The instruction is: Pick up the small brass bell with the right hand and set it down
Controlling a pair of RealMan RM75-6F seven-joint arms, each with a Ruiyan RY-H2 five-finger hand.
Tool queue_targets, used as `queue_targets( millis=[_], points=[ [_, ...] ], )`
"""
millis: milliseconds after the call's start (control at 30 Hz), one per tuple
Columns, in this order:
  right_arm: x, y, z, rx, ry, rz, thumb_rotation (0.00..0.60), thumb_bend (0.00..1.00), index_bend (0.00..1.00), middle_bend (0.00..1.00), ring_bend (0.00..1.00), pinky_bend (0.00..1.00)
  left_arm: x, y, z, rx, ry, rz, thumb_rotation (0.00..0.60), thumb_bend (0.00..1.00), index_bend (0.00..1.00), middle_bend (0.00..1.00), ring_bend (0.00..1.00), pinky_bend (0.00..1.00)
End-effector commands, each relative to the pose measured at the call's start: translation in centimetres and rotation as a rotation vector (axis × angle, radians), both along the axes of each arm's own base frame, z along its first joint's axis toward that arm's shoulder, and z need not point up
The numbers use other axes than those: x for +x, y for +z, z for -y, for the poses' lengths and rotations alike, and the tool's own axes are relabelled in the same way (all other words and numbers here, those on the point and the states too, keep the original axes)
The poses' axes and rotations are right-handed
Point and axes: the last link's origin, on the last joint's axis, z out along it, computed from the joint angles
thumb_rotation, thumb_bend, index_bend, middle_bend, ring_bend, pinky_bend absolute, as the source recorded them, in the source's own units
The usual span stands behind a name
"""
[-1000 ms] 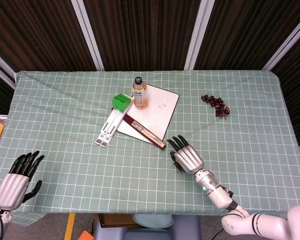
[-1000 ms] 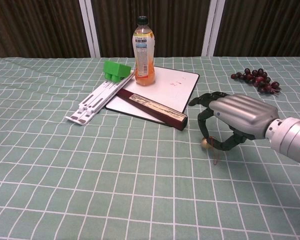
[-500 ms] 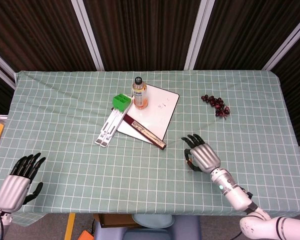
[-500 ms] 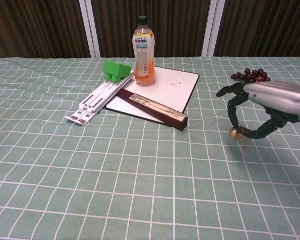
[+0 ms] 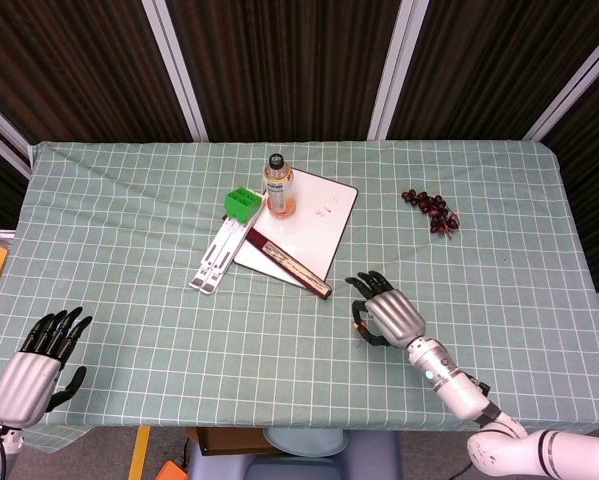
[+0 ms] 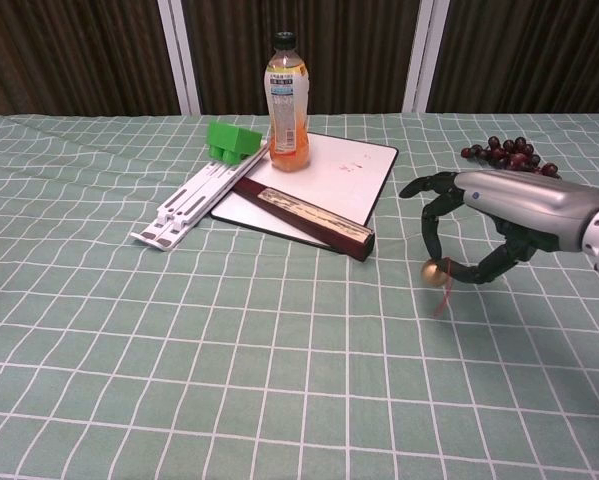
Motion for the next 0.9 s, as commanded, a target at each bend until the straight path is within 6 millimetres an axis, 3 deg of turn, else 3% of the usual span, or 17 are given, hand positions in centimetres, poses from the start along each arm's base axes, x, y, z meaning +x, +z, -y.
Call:
queue_targets(
  millis=[33,500,767,833,900],
  points=[
    [-0.9,-0.1,-0.1,-0.008,-0.014,-0.031,0.600,0.57,0.78,0.19,0.00,0.00,-0.1,0.0,0.0,-0.002,0.005,-0.001,0.600,0.44,0.00,0.00,0.00,0.10],
    [-1.5,-3.1,1.0,0.038,-0.056,-0.037,0.600,0.57,0.78,0.19,0.00,0.00,-0.3,-0.3,-0.2,-0.014,0.013,-0.008,0.600,0.44,0.00,0.00,0.00,0.10],
    [-1.7,-3.8,1.3,0.039,-0.058,-0.049,0.600,0.57,0.77,0.19,0.00,0.00,-0.3,-0.4,-0.1,-0.014,0.014,-0.014,0.600,0.44,0.00,0.00,0.00,0.10],
    [-1.8,-3.8,1.3,0.041,-0.057,-0.054,0.600,0.57,0.71,0.19,0.00,0.00,-0.3,-0.4,-0.1,-0.014,0.016,-0.014,0.600,0.44,0.00,0.00,0.00,0.10],
    [-1.9,-3.7,1.2,0.046,-0.058,-0.060,0.600,0.57,0.58,0.18,0.00,0.00,-0.3,-0.5,-0.2,-0.018,0.018,-0.014,0.600,0.44,0.00,0.00,0.00,0.10]
  ],
)
